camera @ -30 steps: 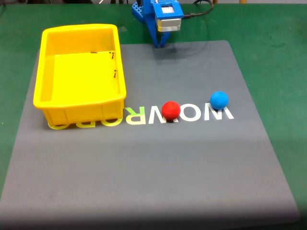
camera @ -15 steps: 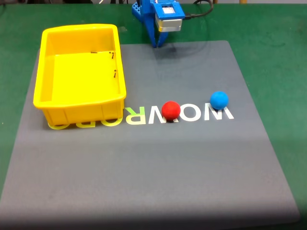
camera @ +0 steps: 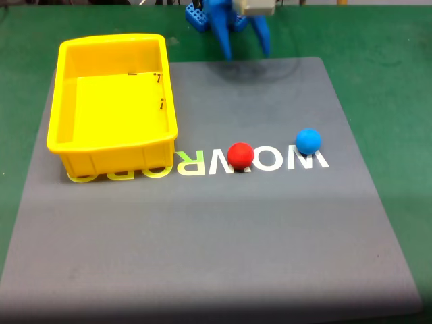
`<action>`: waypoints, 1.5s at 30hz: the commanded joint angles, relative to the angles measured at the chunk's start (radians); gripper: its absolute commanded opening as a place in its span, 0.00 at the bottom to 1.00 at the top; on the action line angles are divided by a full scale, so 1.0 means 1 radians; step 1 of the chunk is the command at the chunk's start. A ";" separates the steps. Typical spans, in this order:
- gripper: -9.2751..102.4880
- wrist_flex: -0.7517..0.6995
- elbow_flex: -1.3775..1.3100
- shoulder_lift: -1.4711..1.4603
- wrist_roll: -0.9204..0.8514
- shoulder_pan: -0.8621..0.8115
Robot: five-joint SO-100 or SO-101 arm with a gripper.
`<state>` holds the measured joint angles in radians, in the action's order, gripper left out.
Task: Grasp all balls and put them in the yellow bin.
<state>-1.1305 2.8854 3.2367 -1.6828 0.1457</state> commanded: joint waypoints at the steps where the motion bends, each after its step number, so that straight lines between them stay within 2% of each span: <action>1: 0.37 0.118 -0.135 -0.106 -0.005 0.067; 9: 0.38 0.351 -0.460 -0.658 -0.037 0.057; 18: 0.38 0.411 -0.787 -1.089 -0.008 0.094; 34: 0.38 0.597 -1.014 -1.569 -0.049 0.109; 45: 0.38 0.604 -1.255 -1.832 -0.052 0.101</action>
<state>-0.5553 1.7457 1.4205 -1.7319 0.2592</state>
